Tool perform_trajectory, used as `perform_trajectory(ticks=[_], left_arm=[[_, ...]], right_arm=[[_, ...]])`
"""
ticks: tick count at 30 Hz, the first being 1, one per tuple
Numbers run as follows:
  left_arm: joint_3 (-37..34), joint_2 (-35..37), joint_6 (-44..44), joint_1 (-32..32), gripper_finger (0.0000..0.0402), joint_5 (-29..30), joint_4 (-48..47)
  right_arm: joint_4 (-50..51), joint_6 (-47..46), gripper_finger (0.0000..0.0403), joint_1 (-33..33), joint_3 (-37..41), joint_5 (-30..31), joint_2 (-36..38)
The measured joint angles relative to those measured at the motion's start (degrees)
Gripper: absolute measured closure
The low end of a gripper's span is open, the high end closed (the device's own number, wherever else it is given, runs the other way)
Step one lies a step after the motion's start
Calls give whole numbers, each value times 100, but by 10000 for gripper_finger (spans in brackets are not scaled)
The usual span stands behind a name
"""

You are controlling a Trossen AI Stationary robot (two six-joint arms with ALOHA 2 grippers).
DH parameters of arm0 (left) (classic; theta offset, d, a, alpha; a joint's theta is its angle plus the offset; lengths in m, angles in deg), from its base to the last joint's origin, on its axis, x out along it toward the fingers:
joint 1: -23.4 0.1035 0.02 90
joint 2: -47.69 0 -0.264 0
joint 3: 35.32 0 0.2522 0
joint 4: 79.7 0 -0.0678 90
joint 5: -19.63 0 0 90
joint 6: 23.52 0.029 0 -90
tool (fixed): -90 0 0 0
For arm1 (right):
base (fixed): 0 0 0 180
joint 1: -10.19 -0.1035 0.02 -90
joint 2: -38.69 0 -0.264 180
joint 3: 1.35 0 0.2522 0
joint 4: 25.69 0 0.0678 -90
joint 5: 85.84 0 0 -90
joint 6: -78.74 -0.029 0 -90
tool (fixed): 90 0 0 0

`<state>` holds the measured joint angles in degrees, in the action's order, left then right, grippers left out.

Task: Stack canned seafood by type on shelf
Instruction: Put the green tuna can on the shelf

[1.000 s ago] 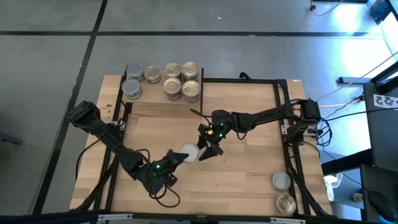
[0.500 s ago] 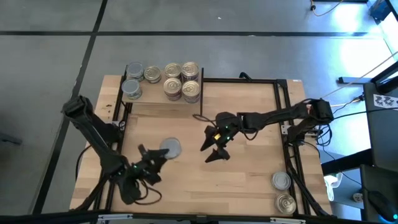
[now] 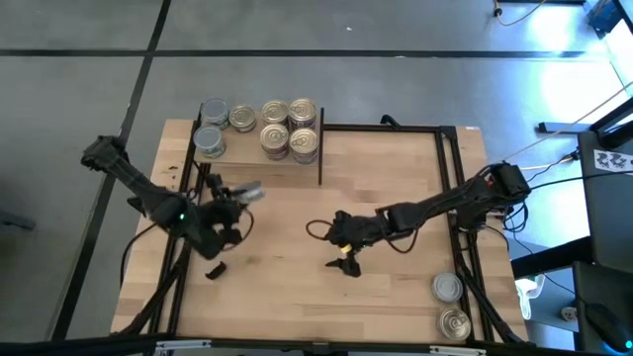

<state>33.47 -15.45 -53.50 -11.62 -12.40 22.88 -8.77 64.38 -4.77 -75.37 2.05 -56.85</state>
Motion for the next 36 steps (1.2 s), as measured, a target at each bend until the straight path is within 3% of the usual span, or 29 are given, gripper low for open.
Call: perform_trajectory(ticks=[3, 6, 15, 19, 25, 31, 36], left_arm=[[0, 5, -766, 396, 268, -105, -1232], [0, -14, -853, 793, 268, 307, -1487], [-33, -39, 1349, 2197, 268, 496, -669], [-33, -36, 2096, 2759, 268, 215, -224], [-35, -53, 2939, 3530, 268, -469, 403], [-42, -246, 3367, 4237, 268, -550, 557], [-42, -460, 3711, 4636, 268, -1050, 975]], right_arm=[[-60, 83, 31, -144, 0, 571, -113], [-67, 130, 31, -241, -1, 1010, -286], [-675, 158, 31, -227, 3, 1315, -940], [-874, 264, 31, -229, 3, 1368, -1059], [-1041, 378, 31, -229, 3, 1690, -1155], [-1034, 423, 31, -229, 3, 1758, -1174], [-1034, 432, 31, -229, 3, 1758, -1174]])
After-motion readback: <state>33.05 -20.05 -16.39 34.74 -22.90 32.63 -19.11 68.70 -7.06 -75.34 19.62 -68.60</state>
